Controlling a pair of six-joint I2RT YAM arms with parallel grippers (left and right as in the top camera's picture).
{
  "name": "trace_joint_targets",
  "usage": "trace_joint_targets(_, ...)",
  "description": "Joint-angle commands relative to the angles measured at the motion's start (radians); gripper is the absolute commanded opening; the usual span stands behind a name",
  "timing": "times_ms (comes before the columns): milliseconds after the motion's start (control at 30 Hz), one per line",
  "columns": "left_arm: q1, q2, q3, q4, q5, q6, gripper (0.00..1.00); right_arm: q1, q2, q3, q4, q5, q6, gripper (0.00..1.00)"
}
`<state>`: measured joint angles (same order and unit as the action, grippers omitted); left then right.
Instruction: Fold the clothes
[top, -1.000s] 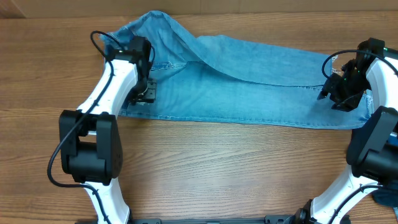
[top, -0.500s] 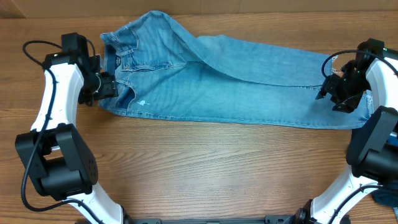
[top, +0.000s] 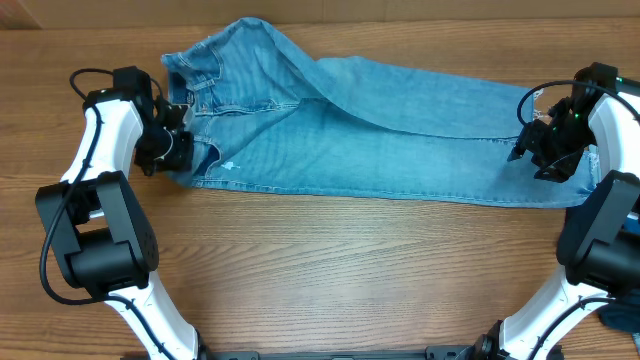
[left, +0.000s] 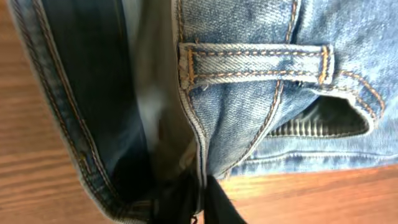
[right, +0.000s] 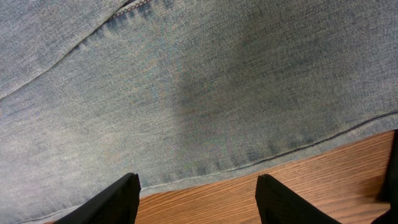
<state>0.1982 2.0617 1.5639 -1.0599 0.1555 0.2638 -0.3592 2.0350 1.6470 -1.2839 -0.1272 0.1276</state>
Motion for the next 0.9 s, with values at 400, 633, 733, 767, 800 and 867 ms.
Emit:
trace_joint_targets(400,-0.003,0.014,0.001,0.062,-0.137,-0.028,0.35,0.000,-0.035,-0.004,-0.003,-0.005,-0.002,0.64)
trace_joint_targets(633,-0.004,0.014,-0.006,0.045,-0.055,-0.025,0.42,0.000,-0.035,-0.004,-0.004,-0.006,-0.002,0.64)
trace_joint_targets(733,-0.004,0.019,-0.007,0.056,-0.063,-0.001,0.49,0.000,-0.035,-0.004,-0.005,-0.006,-0.002,0.64)
trace_joint_targets(767,-0.004,0.026,-0.007,0.069,-0.074,0.007,0.48,0.000,-0.035,-0.004,-0.008,-0.006,-0.002,0.64)
trace_joint_targets(800,-0.004,0.028,-0.007,0.076,-0.095,0.007,0.50,0.000,-0.035,-0.004,-0.008,-0.006,-0.002,0.64)
trace_joint_targets(867,-0.004,0.029,-0.007,0.095,-0.130,0.006,0.50,0.000,-0.035,-0.004,-0.008,-0.005,-0.002,0.64)
